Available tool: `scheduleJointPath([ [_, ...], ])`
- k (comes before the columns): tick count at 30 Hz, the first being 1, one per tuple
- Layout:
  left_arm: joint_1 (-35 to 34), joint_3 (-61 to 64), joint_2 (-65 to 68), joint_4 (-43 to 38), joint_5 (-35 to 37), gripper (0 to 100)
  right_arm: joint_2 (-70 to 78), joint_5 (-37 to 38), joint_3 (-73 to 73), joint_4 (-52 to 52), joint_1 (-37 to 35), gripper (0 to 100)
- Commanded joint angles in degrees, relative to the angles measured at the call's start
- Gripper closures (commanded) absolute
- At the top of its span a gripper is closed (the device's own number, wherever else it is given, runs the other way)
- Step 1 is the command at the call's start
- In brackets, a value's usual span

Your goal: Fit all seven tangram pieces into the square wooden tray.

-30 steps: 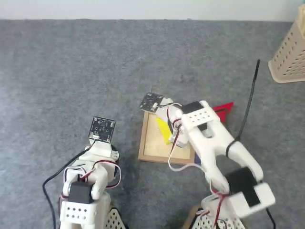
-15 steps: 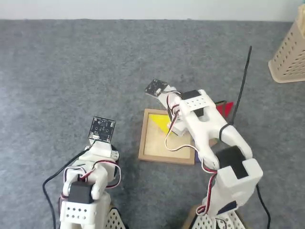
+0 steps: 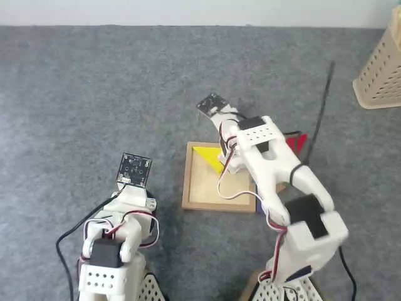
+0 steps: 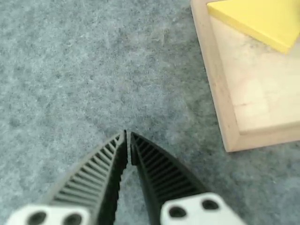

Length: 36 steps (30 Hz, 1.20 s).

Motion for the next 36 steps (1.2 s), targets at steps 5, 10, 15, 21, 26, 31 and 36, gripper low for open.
scheduleJointPath([
  [5, -0.4, -1.1, -1.2, 0.4, 0.4, 99, -16.5, -2.6, -2.0, 8.0, 5.0, 99.1],
  [10, -0.4, -1.1, -1.2, 0.4, 0.4, 99, -20.4, -3.0, -3.3, 7.4, 14.9, 98.9],
  [15, -0.4, -1.1, -1.2, 0.4, 0.4, 99, -11.3, 2.5, -13.0, 11.9, 19.7, 94.3],
  [21, -0.4, -1.1, -1.2, 0.4, 0.4, 99, 6.4, 24.8, -29.7, 19.9, 19.7, 81.9],
  [26, -0.4, -1.1, -1.2, 0.4, 0.4, 99, 16.5, 33.9, -35.6, 20.4, 19.7, 81.7],
  [31, -0.4, -1.1, -1.2, 0.4, 0.4, 99, 21.7, 37.8, -36.0, 20.2, 20.2, 76.8],
  [36, -0.4, -1.1, -1.2, 0.4, 0.4, 99, 23.9, 37.8, -36.0, 20.0, 20.3, 72.9],
])
